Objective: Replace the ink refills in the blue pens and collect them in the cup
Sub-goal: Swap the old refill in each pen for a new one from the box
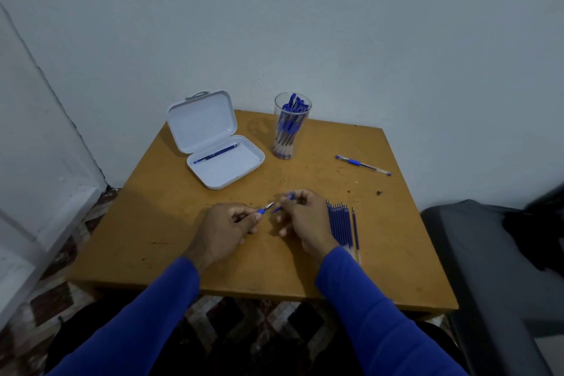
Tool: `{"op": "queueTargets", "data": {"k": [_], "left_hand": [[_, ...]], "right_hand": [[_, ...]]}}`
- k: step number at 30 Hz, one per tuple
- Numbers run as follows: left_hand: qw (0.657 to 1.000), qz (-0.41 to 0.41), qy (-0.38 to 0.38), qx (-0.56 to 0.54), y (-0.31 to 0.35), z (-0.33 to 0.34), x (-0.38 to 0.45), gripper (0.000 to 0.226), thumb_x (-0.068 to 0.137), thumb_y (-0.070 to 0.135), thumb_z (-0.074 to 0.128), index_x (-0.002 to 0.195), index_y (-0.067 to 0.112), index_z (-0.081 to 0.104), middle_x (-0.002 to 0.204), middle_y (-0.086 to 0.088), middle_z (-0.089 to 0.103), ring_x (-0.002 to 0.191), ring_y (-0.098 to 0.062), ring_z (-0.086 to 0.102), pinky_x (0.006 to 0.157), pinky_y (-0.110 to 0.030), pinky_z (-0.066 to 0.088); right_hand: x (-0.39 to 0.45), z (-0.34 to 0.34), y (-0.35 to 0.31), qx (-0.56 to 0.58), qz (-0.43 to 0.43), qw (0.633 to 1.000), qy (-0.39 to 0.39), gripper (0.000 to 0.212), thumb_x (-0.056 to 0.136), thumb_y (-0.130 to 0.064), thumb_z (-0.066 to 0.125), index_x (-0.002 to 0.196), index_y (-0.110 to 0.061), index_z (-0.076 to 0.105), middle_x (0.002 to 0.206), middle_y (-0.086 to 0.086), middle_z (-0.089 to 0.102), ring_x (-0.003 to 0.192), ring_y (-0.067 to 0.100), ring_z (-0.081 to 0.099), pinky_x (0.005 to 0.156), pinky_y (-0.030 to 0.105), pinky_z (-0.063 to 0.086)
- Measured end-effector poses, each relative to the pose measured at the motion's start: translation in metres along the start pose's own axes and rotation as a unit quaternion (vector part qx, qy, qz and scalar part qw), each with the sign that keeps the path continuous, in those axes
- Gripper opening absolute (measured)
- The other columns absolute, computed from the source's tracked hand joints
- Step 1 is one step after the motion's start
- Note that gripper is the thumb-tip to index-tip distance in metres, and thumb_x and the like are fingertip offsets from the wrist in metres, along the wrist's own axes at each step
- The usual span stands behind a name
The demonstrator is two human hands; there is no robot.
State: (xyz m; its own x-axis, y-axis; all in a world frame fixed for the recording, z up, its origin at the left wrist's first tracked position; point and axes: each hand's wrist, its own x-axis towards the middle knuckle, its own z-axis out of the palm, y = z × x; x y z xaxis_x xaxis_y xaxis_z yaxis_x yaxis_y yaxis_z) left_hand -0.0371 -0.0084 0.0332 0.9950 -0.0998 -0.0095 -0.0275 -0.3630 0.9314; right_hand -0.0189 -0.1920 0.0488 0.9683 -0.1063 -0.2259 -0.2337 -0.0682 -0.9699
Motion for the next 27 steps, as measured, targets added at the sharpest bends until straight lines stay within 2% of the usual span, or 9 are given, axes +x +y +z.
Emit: {"op": "queueTargets", "data": {"k": [4, 7, 10, 12, 14, 17, 18, 22, 27], "left_hand": [[0.998, 0.057, 0.013, 0.026, 0.001, 0.005, -0.002, 0.010, 0.091, 0.023, 0.074, 0.097, 0.031, 0.078, 0.076, 0.012, 0.072, 0.062, -0.006, 0.063, 0.055, -0.019, 0.050], [0.992, 0.104, 0.033, 0.061, -0.006, 0.007, -0.003, 0.018, 0.087, 0.023, 0.079, 0.100, 0.035, 0.077, 0.080, 0.016, 0.071, 0.074, -0.011, 0.064, 0.062, -0.023, 0.053], [0.986, 0.129, 0.051, 0.094, -0.014, 0.009, -0.005, 0.021, 0.086, 0.024, 0.080, 0.105, 0.033, 0.078, 0.081, 0.018, 0.068, 0.077, -0.011, 0.063, 0.062, -0.017, 0.049], [0.983, 0.139, 0.064, 0.102, -0.017, 0.010, -0.007, 0.021, 0.086, 0.025, 0.080, 0.106, 0.030, 0.078, 0.079, 0.019, 0.066, 0.077, -0.008, 0.062, 0.062, -0.013, 0.044], [0.984, 0.136, 0.072, 0.095, -0.018, 0.012, -0.007, 0.021, 0.086, 0.024, 0.080, 0.106, 0.027, 0.079, 0.079, 0.019, 0.067, 0.076, -0.007, 0.062, 0.063, -0.011, 0.043], [0.983, 0.136, 0.075, 0.095, -0.018, 0.013, -0.007, 0.020, 0.086, 0.025, 0.079, 0.106, 0.026, 0.080, 0.078, 0.018, 0.067, 0.074, -0.006, 0.061, 0.063, -0.012, 0.043], [0.983, 0.138, 0.076, 0.097, -0.018, 0.014, -0.007, 0.019, 0.086, 0.025, 0.079, 0.105, 0.026, 0.080, 0.078, 0.017, 0.067, 0.074, -0.006, 0.061, 0.062, -0.014, 0.044], [0.982, 0.147, 0.083, 0.088, -0.020, 0.014, -0.007, 0.019, 0.085, 0.025, 0.080, 0.104, 0.026, 0.080, 0.080, 0.016, 0.068, 0.074, -0.010, 0.063, 0.063, -0.023, 0.050], [0.978, 0.161, 0.091, 0.096, -0.018, 0.014, -0.009, 0.023, 0.083, 0.025, 0.082, 0.106, 0.025, 0.080, 0.082, 0.018, 0.068, 0.077, -0.006, 0.064, 0.064, -0.016, 0.049]], "right_hand": [[-0.001, 0.005, 0.001, -0.134, -0.043, 0.990, 0.009, 0.008, 0.097, -0.011, 0.066, 0.100, -0.014, 0.058, 0.080, 0.010, 0.072, 0.051, 0.012, 0.063, 0.039, 0.022, 0.045], [0.002, 0.011, 0.009, -0.221, -0.073, 0.972, 0.025, 0.009, 0.095, -0.010, 0.067, 0.096, -0.018, 0.063, 0.085, 0.001, 0.069, 0.069, 0.012, 0.064, 0.049, 0.017, 0.045], [0.007, 0.012, 0.014, -0.264, -0.095, 0.959, 0.039, 0.014, 0.092, -0.009, 0.069, 0.104, -0.015, 0.070, 0.090, -0.006, 0.067, 0.079, 0.004, 0.061, 0.059, 0.008, 0.042], [0.007, 0.012, 0.015, -0.268, -0.100, 0.957, 0.047, 0.015, 0.094, -0.014, 0.069, 0.109, -0.015, 0.070, 0.092, -0.008, 0.065, 0.080, 0.001, 0.058, 0.063, 0.008, 0.042], [0.004, 0.012, 0.015, -0.245, -0.109, 0.961, 0.064, 0.009, 0.098, -0.023, 0.066, 0.102, -0.015, 0.069, 0.090, -0.008, 0.066, 0.081, 0.002, 0.059, 0.067, 0.018, 0.047], [0.001, 0.009, 0.021, -0.189, -0.122, 0.972, 0.064, 0.034, 0.102, -0.039, 0.058, 0.085, -0.010, 0.065, 0.078, 0.007, 0.066, 0.071, 0.020, 0.062, 0.069, 0.045, 0.056], [-0.002, 0.007, 0.022, -0.173, -0.126, 0.975, 0.052, 0.043, 0.101, -0.045, 0.056, 0.082, -0.007, 0.064, 0.076, 0.012, 0.064, 0.068, 0.024, 0.060, 0.068, 0.047, 0.055], [-0.009, 0.001, 0.017, -0.153, -0.128, 0.980, -0.020, 0.064, 0.097, -0.058, 0.054, 0.078, 0.002, 0.062, 0.072, 0.020, 0.060, 0.061, 0.017, 0.051, 0.062, 0.039, 0.048], [-0.010, -0.004, 0.017, -0.143, -0.122, 0.980, -0.071, 0.043, 0.099, -0.037, 0.064, 0.080, 0.001, 0.066, 0.062, -0.007, 0.061, 0.059, 0.004, 0.053, 0.063, 0.024, 0.046]]}}
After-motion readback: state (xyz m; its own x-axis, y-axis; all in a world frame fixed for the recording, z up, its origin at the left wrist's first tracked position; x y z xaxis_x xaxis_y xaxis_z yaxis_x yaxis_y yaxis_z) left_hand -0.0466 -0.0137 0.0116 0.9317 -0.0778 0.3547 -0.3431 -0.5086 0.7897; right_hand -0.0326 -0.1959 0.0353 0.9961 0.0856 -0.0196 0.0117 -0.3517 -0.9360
